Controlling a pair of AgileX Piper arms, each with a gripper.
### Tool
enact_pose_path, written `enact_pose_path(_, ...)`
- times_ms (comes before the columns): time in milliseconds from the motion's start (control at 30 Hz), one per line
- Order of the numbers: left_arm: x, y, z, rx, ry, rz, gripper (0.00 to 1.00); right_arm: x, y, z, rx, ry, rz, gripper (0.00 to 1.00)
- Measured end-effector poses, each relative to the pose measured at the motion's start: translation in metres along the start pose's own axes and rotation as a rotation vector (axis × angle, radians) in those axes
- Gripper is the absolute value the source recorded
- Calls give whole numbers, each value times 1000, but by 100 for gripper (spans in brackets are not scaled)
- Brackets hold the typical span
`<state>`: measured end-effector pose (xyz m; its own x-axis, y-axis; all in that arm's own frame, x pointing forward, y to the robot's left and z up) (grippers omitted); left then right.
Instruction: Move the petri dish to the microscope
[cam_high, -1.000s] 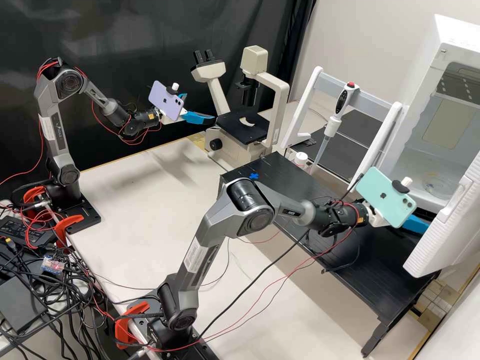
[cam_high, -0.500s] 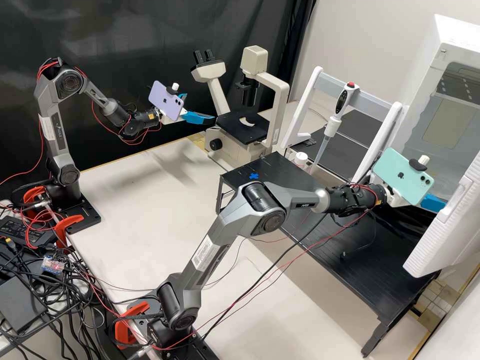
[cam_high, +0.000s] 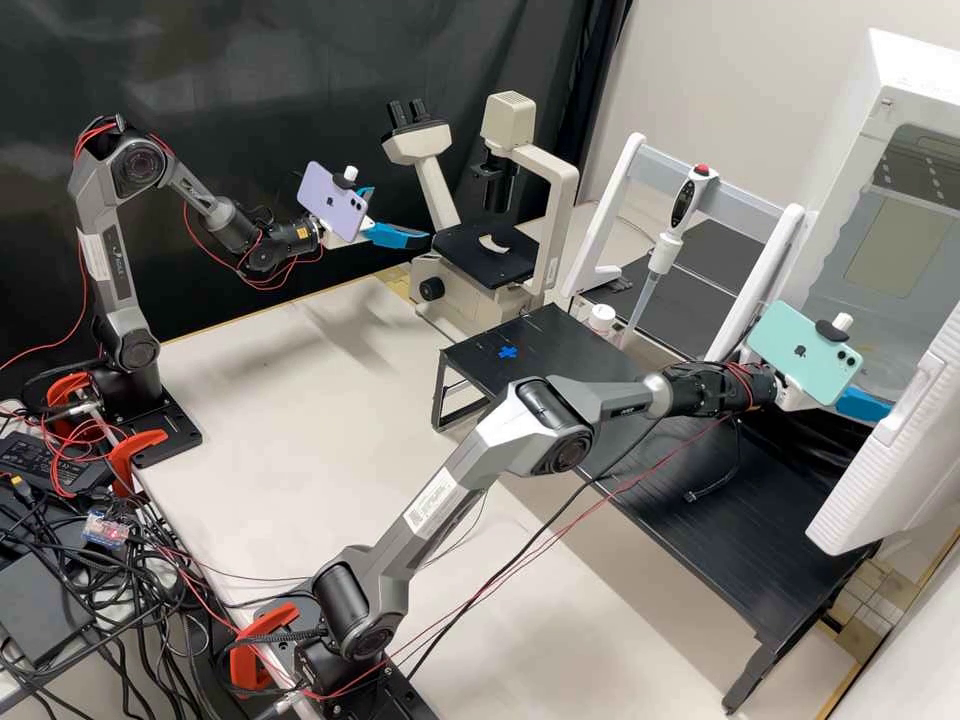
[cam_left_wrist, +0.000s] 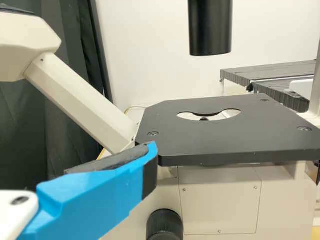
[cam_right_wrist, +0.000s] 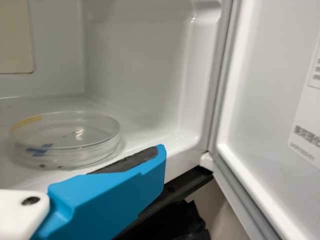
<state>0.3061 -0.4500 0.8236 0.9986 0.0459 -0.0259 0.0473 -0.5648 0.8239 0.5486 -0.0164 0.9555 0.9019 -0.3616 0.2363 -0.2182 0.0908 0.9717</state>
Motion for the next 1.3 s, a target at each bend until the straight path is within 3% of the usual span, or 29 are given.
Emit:
enact_pose_path(200,0,0,0,0,0,0,100,10,-1,-1,-32,-23,-7,100)
enact_pose_path(567,0,0,0,0,0,0,100,23,2,2,-25,61,-61,100)
enact_pose_path(800,0,0,0,0,0,0,100,25,10,11,46,113,-106,100)
enact_pose_path(900,0,0,0,0,0,0,100,25,17,12,55,139,-120,100)
enact_pose_path(1033,0,0,0,0,0,0,100,24,29,13,39,179,-141,100)
enact_pose_path(1100,0,0,0,0,0,0,100,23,38,11,49,199,-144,100)
enact_pose_path(1200,0,0,0,0,0,0,100,24,47,8,29,225,-165,100)
enact_pose_path(1233,0,0,0,0,0,0,100,25,51,7,41,230,-169,100)
enact_pose_path(1300,0,0,0,0,0,0,100,25,54,6,21,235,-182,100)
